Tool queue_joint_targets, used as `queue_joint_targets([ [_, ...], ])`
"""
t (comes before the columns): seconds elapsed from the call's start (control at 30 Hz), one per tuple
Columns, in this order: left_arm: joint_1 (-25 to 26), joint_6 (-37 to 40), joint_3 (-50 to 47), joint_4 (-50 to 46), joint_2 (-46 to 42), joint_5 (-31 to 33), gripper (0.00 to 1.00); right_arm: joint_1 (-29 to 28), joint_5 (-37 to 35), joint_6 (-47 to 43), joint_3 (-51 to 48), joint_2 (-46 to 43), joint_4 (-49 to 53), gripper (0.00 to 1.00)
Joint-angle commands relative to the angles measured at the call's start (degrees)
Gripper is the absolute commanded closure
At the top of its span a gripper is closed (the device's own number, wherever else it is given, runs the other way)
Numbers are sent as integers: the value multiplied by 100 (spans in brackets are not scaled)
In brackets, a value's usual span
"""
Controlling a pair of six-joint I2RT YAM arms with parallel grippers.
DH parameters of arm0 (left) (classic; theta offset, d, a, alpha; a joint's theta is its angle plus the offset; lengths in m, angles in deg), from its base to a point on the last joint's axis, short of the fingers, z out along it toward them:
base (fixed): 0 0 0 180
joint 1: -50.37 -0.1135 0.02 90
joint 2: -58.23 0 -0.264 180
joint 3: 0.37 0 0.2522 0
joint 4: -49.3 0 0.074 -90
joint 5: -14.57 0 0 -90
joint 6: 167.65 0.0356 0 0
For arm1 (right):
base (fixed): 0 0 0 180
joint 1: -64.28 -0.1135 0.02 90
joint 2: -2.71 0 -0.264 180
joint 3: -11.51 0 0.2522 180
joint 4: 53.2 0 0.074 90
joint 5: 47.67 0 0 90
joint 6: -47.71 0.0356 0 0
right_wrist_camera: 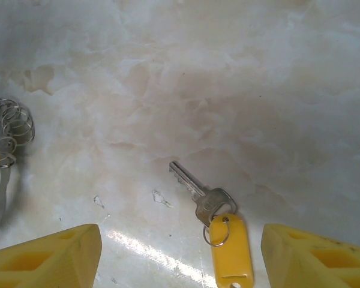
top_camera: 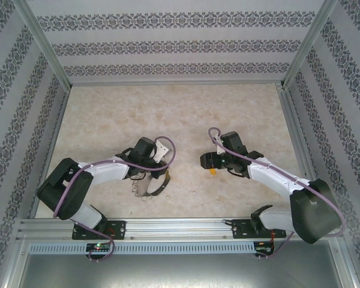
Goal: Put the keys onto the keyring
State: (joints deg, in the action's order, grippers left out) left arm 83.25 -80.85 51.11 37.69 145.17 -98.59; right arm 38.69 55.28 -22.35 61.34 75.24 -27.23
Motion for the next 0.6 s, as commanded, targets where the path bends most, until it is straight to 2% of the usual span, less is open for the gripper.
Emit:
queue_joint_targets([
  [0.0, -52, 127, 69, -156, -173, -474, 100, 112, -3, -48, 75, 78, 103, 29],
  [0.37, -40, 237, 353, -494, -390, -1263, 100, 425, 65, -15, 154, 371, 313, 34],
  [0.5, -10, 319, 406, -544, -387, -1243, 100, 506, 120, -8, 220, 470, 353, 36],
  [0.57, 23, 344, 382, -463, -382, -1034, 100, 519, 155, -11, 250, 498, 353, 36],
])
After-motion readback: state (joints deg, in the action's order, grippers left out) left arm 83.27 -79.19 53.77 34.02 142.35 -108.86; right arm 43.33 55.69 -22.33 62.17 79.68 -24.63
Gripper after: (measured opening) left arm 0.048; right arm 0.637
